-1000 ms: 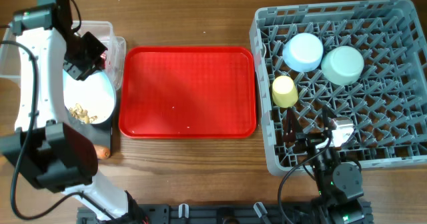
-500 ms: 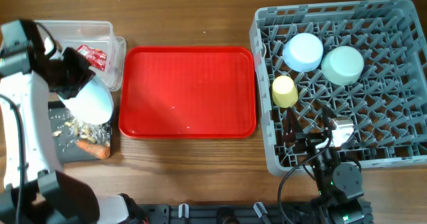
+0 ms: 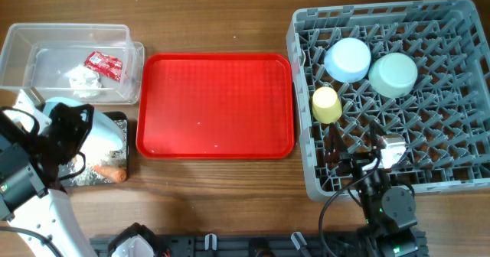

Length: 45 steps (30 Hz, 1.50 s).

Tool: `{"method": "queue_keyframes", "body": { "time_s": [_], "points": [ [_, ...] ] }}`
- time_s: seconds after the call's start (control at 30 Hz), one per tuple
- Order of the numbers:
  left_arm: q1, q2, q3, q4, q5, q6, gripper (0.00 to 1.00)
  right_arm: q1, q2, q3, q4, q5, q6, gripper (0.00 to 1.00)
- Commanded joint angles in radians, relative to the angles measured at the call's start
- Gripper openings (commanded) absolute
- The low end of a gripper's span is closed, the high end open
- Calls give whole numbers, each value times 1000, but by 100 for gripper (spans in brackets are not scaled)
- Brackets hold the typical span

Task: Sort waste into correct bins and load items into the dishwasher rack
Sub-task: 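Tip the plate over the black tray to empty the rice, then carry the white plate to the rack and stand it upright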

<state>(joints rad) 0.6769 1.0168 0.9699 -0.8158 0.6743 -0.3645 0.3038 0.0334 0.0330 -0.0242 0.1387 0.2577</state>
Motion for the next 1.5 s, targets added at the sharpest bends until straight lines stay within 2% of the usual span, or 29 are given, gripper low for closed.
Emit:
{"method": "queue_keyframes", "body": {
  "time_s": [0.0,0.1,0.27,0.3,0.43,0.53,0.57,0.63,0.7,0.8,0.9,1.0,1.07,1.2,1.3,1.47],
  "points": [
    [22,-11,-19,49,177,55,4,-4,-2,-9,5,-5,7,100],
    [22,-11,-19,64,224,89,4,-4,-2,-9,5,-5,7,100],
    [10,-11,-19,190,486,118,4,-4,-2,-9,5,-5,7,100],
    [-18,-13,-13,208,497,118,4,-4,-2,-9,5,-5,7,100],
    [-50,-33,-13,151,408,114,4,-4,-2,-9,5,-5,7,100],
    [-39,-76,-13,33,226,126,4,-4,-2,-9,5,-5,8,100],
    [-41,-84,-13,25,212,127,4,-4,-2,-9,5,-5,7,100],
    [-75,-87,-13,74,346,126,4,-4,-2,-9,5,-5,7,100],
    [-160,-72,-13,207,474,91,4,-4,-2,-9,5,-5,7,100],
    [-389,-11,-13,498,472,-50,4,-4,-2,-9,4,-5,7,100],
    [-666,135,-13,904,405,-261,4,-4,-2,-9,5,-5,7,100],
    [-843,287,-13,1254,307,-467,4,-4,-2,-9,5,-5,8,100],
    [-969,435,-13,1504,153,-656,4,-4,-2,-9,5,-5,7,100],
    [-1097,628,-13,1724,-27,-856,4,-4,-2,-9,5,-5,7,99],
    [-1157,734,-8,1881,-90,-953,4,-4,-2,-9,5,-5,7,100],
    [-1206,819,11,1896,-142,-980,4,-4,-2,-9,5,-5,7,100]
  ]
}}
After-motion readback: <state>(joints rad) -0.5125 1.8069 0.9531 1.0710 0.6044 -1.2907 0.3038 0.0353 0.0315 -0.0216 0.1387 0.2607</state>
